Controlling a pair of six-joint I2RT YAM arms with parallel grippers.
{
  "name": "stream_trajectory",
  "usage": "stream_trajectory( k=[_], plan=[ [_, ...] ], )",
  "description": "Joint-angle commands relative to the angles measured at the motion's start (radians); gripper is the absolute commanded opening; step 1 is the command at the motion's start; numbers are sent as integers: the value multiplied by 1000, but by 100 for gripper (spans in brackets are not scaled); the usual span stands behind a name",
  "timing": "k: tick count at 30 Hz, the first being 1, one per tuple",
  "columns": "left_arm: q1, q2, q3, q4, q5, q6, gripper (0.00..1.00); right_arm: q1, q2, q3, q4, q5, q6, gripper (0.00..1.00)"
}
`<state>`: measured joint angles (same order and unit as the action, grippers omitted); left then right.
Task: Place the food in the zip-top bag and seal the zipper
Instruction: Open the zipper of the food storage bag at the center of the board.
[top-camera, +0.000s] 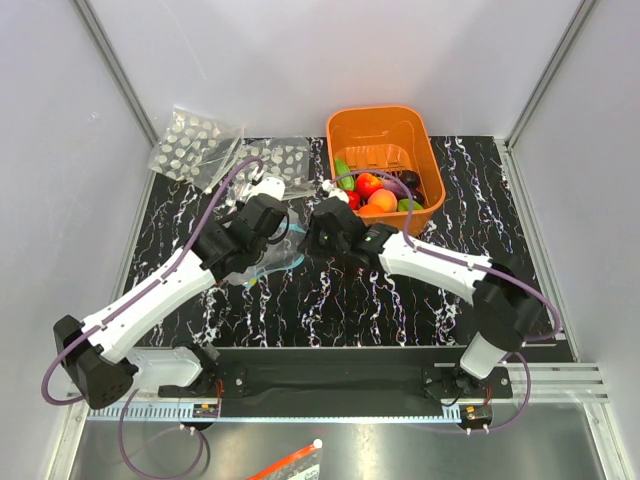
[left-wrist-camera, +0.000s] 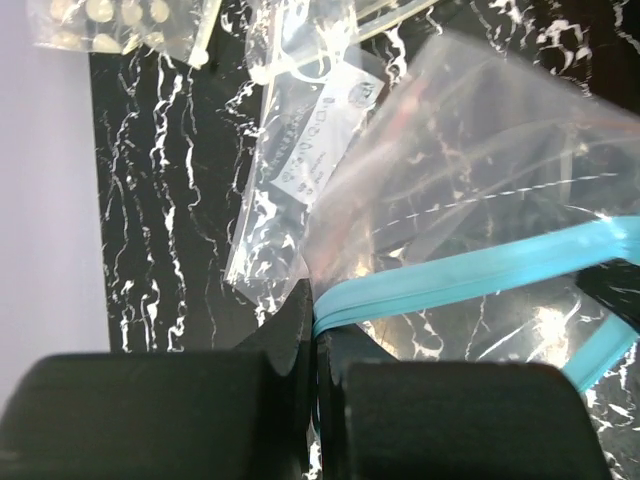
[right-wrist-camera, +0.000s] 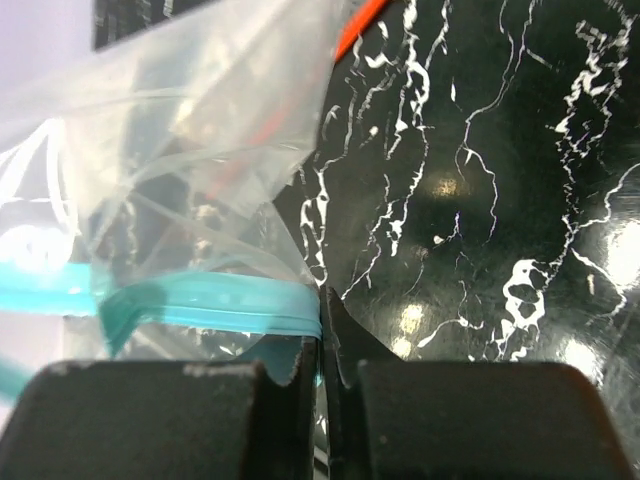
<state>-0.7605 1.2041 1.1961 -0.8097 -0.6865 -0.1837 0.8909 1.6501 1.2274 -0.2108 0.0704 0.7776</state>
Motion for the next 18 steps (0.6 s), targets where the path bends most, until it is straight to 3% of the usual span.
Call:
stream_trajectory(
  k=[1, 5, 6, 11, 13, 18],
  plan=[
    [4, -9, 39, -8, -147, -23, 0, -7, 45, 38, -36, 80, 43, 8],
    [3, 34, 42, -22, -127, -25, 0, -7, 63, 31, -27, 137, 46, 16],
    [3, 37, 43, -25, -122, -25, 0, -6, 62, 27, -21, 146, 39, 24],
    [4, 58, 42, -10, -79, -19, 0, -7, 43, 27, -24, 169, -4, 38],
    [4, 87, 42, 7, 8, -13, 0, -7, 45, 46, -39, 170, -41, 39],
    [4, 156, 69, 0, 41, -16, 0, -6, 69, 78, -90, 203, -61, 33]
  ],
)
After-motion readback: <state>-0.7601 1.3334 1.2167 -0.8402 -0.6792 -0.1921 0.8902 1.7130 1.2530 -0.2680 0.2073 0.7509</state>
